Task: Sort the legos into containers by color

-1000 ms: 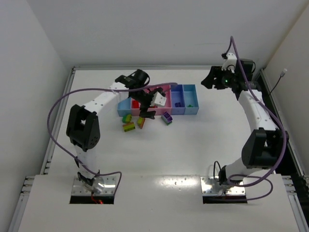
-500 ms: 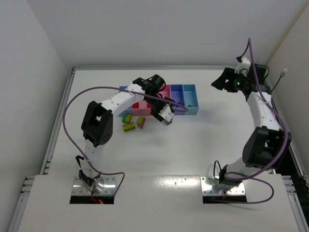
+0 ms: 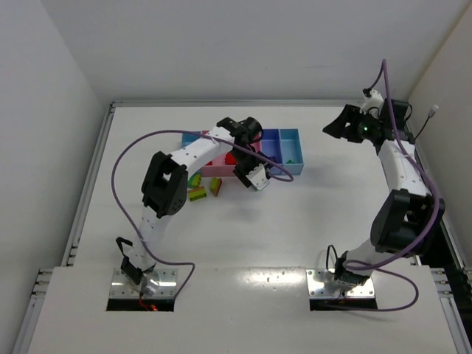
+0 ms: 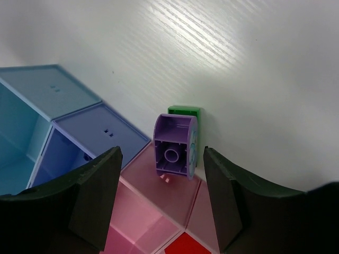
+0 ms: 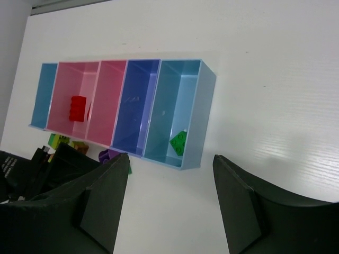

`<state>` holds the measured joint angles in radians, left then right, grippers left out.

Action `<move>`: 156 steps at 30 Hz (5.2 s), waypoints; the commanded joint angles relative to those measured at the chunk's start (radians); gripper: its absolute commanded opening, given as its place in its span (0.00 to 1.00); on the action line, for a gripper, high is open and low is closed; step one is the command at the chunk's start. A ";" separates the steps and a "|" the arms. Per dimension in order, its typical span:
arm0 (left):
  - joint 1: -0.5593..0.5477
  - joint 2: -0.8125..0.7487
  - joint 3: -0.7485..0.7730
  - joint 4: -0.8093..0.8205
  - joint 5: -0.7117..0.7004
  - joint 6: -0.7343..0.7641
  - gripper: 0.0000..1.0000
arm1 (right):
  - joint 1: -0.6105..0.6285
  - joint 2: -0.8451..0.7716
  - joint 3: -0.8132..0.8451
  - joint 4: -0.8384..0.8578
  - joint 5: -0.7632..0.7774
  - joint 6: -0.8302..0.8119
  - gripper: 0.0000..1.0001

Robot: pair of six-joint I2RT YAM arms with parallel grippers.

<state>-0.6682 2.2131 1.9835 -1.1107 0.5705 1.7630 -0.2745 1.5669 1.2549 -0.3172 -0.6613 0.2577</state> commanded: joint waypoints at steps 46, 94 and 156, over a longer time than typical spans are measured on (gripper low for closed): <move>-0.036 0.021 0.031 -0.104 0.121 -0.149 0.04 | 0.004 0.030 -0.008 0.056 -0.075 -0.008 0.73; 0.180 -0.411 -0.698 2.106 0.287 -2.848 0.00 | 0.288 -0.103 -0.143 0.434 -0.695 0.250 0.82; 0.196 -0.351 -0.479 1.378 -0.012 -2.394 0.00 | 0.205 -0.186 -0.163 0.050 -0.229 -0.115 0.00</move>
<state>-0.4324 1.8359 1.4033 0.5117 0.6834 -0.8139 -0.0662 1.4303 1.1027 -0.1944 -1.0718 0.2615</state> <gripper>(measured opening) 0.423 0.373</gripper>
